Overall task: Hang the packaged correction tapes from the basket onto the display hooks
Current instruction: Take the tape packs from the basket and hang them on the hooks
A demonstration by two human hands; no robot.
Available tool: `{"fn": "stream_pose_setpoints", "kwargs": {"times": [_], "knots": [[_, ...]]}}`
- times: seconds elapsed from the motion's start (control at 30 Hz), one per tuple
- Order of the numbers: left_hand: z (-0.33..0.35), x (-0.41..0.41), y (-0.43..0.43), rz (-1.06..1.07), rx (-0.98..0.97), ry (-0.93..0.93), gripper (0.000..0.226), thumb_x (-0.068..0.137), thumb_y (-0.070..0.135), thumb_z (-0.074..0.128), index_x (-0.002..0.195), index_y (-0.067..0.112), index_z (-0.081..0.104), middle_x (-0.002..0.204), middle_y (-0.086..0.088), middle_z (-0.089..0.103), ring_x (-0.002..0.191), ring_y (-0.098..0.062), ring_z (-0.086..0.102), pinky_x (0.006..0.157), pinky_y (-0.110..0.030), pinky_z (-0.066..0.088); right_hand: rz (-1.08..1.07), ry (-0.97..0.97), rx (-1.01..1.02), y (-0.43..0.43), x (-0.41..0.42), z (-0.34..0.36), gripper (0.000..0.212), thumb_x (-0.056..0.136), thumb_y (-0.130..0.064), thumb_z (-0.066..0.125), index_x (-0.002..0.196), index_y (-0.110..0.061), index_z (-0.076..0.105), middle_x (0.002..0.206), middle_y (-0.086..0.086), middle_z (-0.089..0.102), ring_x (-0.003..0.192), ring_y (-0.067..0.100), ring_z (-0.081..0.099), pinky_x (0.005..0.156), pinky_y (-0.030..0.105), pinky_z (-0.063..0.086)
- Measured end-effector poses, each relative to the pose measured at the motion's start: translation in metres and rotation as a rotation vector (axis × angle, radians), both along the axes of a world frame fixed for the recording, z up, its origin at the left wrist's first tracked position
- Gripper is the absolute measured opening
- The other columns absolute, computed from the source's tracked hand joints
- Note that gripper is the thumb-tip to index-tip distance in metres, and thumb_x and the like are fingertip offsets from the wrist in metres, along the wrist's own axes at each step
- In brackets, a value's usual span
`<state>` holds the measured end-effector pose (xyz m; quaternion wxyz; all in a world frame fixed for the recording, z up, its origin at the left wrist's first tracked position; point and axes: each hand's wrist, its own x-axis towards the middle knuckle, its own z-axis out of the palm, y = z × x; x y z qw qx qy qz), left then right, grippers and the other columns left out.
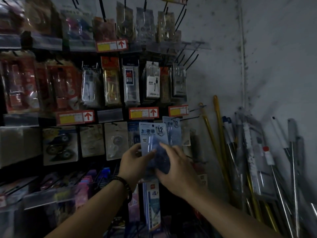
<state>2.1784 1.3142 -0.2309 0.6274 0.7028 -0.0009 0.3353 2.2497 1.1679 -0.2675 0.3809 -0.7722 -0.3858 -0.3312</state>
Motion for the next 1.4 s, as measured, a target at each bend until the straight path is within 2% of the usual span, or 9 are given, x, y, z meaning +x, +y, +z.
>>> {"fn": "stream_pose_setpoints", "kwargs": {"times": [0.1,0.17,0.27,0.47,0.67,1.03,1.17,1.27,1.4], "knots": [[0.0,-0.001,-0.008,-0.028,0.036,0.039,0.016,0.099,0.023,0.07,0.115,0.028,0.069,0.115,-0.002,0.075,0.104,-0.02,0.075,0.09,-0.046,0.064,-0.032,-0.012,0.041,0.0,0.005,-0.004,0.082,0.091,-0.044,0.074,0.159,-0.036,0.029,0.138,-0.012,0.043,0.118,0.007,0.054,0.082,0.016,0.048],[0.0,0.0,-0.005,0.072,0.274,0.079,0.014,0.102,0.028,0.066,0.116,0.026,0.069,0.115,-0.002,0.076,0.1,-0.017,0.075,0.091,-0.044,0.064,-0.072,-0.019,0.075,-0.004,0.013,-0.008,0.08,0.089,-0.049,0.073,0.158,-0.038,0.033,0.133,-0.013,0.045,0.115,0.008,0.056,0.085,0.023,0.055],[-0.001,0.0,0.001,0.344,0.689,0.152,0.036,0.098,0.037,0.07,0.132,0.028,0.061,0.118,0.004,0.073,0.1,-0.013,0.072,0.087,-0.033,0.062,-0.117,0.002,0.149,-0.015,0.029,-0.014,0.08,0.087,-0.044,0.076,0.156,-0.041,0.037,0.131,-0.01,0.047,0.112,0.01,0.059,0.087,0.032,0.059],[0.003,-0.006,0.003,0.437,1.014,0.112,0.033,0.097,0.037,0.068,0.128,0.029,0.06,0.119,0.006,0.07,0.104,-0.014,0.068,0.086,-0.032,0.06,-0.234,0.042,0.209,-0.02,0.054,-0.009,0.083,0.089,-0.037,0.077,0.158,-0.041,0.032,0.124,-0.006,0.046,0.106,0.013,0.059,0.079,0.025,0.054],[0.005,-0.002,0.005,0.464,1.12,0.111,0.021,0.096,0.04,0.064,0.116,0.032,0.065,0.115,0.007,0.068,0.101,-0.015,0.067,0.084,-0.039,0.062,-0.26,-0.001,0.203,-0.013,0.058,0.003,0.081,0.093,-0.036,0.073,0.16,-0.04,0.028,0.133,-0.003,0.046,0.113,0.014,0.056,0.083,0.025,0.051],[-0.006,0.005,0.013,0.463,1.127,0.076,0.018,0.095,0.04,0.065,0.112,0.033,0.067,0.12,0.006,0.06,0.111,-0.022,0.059,0.088,-0.04,0.058,-0.362,0.058,0.007,-0.01,0.071,0.025,0.078,0.093,-0.045,0.067,0.159,-0.038,0.028,0.138,0.005,0.042,0.113,0.022,0.057,0.087,0.04,0.058],[-0.014,-0.002,0.014,0.485,1.208,0.091,0.018,0.097,0.041,0.063,0.112,0.033,0.068,0.121,0.008,0.062,0.112,-0.022,0.062,0.086,-0.04,0.059,-0.424,0.074,-0.084,-0.004,0.075,0.037,0.066,0.094,-0.035,0.067,0.152,-0.034,0.034,0.141,0.011,0.04,0.112,0.027,0.058,0.086,0.044,0.059],[-0.023,-0.018,0.023,0.506,1.26,0.109,0.019,0.099,0.044,0.057,0.112,0.035,0.066,0.119,0.009,0.06,0.111,-0.021,0.06,0.085,-0.038,0.057,-0.432,0.118,-0.128,0.003,0.075,0.045,0.049,0.095,-0.026,0.065,0.141,-0.031,0.047,0.134,0.013,0.046,0.102,0.029,0.062,0.081,0.045,0.061],[-0.045,-0.051,0.042,0.477,1.248,0.161,0.023,0.099,0.048,0.056,0.115,0.036,0.066,0.12,0.011,0.059,0.109,-0.02,0.06,0.087,-0.038,0.058,-0.418,0.235,-0.209,0.007,0.061,0.04,0.053,0.097,-0.032,0.063,0.147,-0.027,0.046,0.148,0.014,0.043,0.119,0.034,0.06,0.094,0.047,0.058]]}}
